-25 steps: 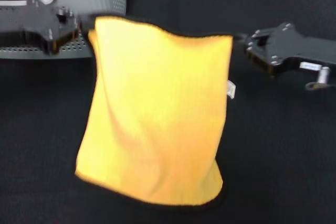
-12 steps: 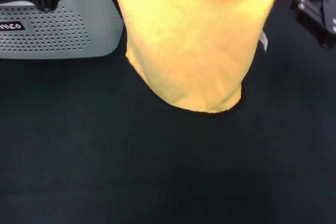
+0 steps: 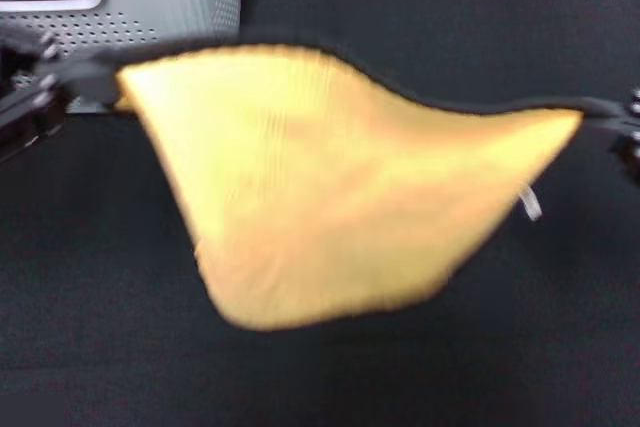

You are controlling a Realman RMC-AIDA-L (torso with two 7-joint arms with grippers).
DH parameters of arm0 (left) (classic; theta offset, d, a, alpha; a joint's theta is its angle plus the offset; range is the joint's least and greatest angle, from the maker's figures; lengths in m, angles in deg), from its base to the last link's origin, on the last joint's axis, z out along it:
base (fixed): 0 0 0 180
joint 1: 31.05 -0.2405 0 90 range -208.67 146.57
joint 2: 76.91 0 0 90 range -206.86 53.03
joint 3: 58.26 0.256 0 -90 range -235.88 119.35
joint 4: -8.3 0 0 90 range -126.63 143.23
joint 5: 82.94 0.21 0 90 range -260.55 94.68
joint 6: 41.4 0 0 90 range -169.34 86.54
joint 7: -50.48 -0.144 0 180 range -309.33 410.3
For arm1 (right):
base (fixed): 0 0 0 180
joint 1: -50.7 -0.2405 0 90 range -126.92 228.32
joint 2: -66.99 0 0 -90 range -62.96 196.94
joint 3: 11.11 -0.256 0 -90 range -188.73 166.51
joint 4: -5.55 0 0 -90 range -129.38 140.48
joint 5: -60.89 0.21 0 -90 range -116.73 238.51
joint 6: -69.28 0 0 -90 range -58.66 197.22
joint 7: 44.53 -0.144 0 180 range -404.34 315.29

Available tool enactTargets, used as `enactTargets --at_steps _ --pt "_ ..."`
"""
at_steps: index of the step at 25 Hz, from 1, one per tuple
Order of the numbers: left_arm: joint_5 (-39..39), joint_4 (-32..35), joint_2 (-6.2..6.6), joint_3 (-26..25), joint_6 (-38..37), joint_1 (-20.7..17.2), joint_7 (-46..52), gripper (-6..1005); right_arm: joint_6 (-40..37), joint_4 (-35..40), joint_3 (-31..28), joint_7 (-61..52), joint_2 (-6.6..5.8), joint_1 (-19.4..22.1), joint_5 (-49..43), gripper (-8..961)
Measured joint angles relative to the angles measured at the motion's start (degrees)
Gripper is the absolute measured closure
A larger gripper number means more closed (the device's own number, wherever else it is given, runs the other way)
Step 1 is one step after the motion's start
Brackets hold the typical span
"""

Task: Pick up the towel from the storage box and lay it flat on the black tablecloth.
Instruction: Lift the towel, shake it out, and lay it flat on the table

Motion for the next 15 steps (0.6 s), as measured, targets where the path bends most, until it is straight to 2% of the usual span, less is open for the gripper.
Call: enactTargets --at_steps 1,3,6,9,10,11,12,13,15 --pt "-2.06 0.01 0.94 1.28 0.04 -1.30 0.12 976 -0.64 1.03 -0.59 -1.18 0.02 0.28 0.39 937" --pt "-2.51 0.05 1.48 1.68 0.17 -2.11 0.40 976 -0.75 1.68 -1.40 -3.41 -0.05 0.21 0.37 937" --pt "3.43 -1.24 0.04 -0.97 0.81 0.15 0.41 976 2.79 -2.80 0.28 -4.43 -0.33 -2.94 -3.91 937" --pt "15.18 -5.19 -1.58 -5.85 3.51 4.34 -0.71 976 11.24 -13.83 6.30 -2.94 -0.31 -10.79 -10.28 937" --pt "18.55 -6.24 -1.80 -7.16 4.75 5.41 -1.02 976 11.24 -13.83 6.30 -2.94 -0.31 -10.79 -10.28 937" --pt "22.68 -7.51 -2.00 -8.63 6.29 6.76 -1.39 976 16.58 -20.19 9.84 -1.42 -0.29 -15.79 -11.58 937" --pt "26.62 -8.84 -2.01 -9.70 8.66 8.26 -1.59 976 19.36 -23.27 11.50 -0.55 -0.29 -18.40 -11.92 937" --pt "30.41 -10.02 -2.01 -10.34 11.00 9.70 -1.74 975 24.47 -29.11 13.86 1.19 -0.32 -22.85 -12.23 937" --pt "35.72 -11.29 -1.89 -10.47 14.79 11.71 -1.81 975 28.20 -32.32 15.05 2.54 -0.30 -25.29 -12.28 937"
